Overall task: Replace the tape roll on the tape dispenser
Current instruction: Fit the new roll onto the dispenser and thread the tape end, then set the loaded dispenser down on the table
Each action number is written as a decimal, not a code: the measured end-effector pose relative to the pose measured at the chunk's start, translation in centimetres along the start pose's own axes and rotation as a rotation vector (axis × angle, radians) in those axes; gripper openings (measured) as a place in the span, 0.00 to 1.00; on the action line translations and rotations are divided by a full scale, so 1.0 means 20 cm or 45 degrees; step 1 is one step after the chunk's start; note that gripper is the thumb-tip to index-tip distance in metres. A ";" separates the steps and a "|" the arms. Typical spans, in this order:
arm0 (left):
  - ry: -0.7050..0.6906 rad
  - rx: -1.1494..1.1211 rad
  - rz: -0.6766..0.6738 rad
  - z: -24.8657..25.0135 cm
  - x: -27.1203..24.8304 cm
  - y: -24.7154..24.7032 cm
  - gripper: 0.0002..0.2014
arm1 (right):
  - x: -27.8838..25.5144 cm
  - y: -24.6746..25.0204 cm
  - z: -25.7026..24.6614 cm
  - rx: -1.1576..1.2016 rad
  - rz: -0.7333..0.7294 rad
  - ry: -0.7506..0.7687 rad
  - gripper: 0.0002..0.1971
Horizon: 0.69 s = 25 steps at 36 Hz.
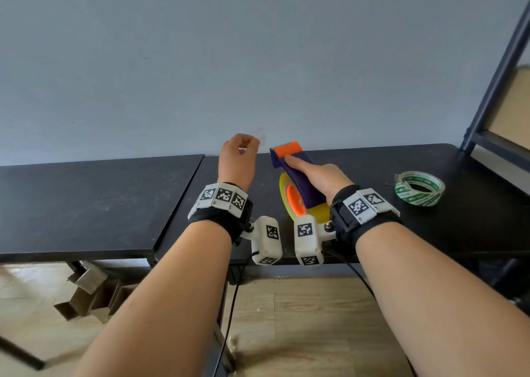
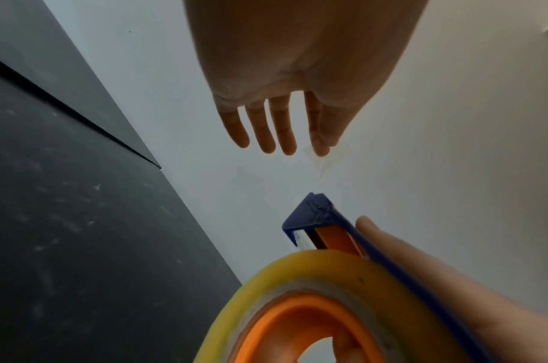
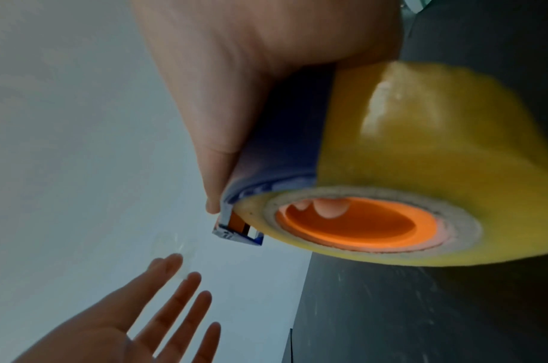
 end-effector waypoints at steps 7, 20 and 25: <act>-0.003 0.019 0.037 0.01 0.00 0.01 0.07 | -0.03 -0.04 -0.05 -0.198 -0.034 0.116 0.29; 0.105 0.064 0.047 -0.10 0.03 0.02 0.09 | -0.02 -0.12 -0.12 -0.643 -0.016 0.401 0.06; 0.142 0.104 0.047 -0.16 0.05 0.03 0.12 | 0.04 -0.12 -0.08 -0.829 0.118 0.397 0.14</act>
Point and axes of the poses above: each hand's wrist, its own x-axis towards the middle knuckle, its own y-axis out of the back of the hand, z = x × y, the point moved 6 cm from there along x, towards the middle knuckle, and after that the axes turned 2 degrees about -y, right-handed, at the moved point
